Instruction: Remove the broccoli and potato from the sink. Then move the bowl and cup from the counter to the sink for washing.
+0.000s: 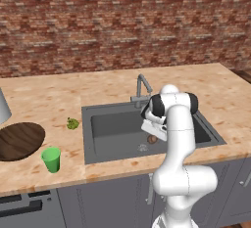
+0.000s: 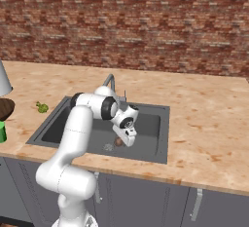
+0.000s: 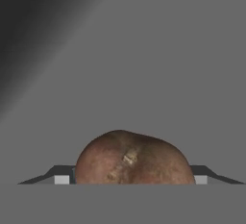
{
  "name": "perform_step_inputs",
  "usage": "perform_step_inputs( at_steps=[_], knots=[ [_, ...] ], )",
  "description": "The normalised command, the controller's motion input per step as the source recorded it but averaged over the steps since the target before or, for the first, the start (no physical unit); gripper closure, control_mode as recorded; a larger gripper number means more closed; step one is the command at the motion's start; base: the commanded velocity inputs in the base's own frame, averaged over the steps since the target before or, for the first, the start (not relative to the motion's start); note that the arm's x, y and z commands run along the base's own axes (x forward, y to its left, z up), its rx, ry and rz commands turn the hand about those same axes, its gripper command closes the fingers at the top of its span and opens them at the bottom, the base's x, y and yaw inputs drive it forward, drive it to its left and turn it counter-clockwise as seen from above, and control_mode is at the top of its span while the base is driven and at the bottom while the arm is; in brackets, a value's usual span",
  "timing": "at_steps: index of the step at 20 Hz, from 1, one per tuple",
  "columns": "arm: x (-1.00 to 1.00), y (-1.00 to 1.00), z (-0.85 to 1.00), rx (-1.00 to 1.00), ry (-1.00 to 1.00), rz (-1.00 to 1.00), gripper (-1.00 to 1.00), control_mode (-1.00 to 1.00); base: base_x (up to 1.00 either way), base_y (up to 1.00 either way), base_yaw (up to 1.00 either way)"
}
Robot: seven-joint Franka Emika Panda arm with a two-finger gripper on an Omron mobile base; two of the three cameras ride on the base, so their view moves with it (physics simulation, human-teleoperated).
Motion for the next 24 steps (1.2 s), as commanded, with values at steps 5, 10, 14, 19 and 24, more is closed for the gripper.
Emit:
perform_step_inputs(
  at_steps=[5,10,14,19,24],
  knots=[
    [-0.23,0.13,-0.17,0.04,0.05,-0.12,1.0,-1.0,0.0,0.0,0.0],
    [-0.19,0.05,-0.08,0.0,0.0,-0.05,1.0,-1.0,0.0,0.0,0.0],
    [-0.21,0.0,0.12,0.0,-0.11,0.0,1.0,-1.0,0.0,0.0,0.0],
    [-0.15,0.0,0.21,0.0,-0.18,0.0,1.0,-1.0,0.0,0.0,0.0],
    [-0.07,0.0,0.24,0.0,-0.11,0.0,1.0,-1.0,0.0,0.0,0.0]
  ],
)
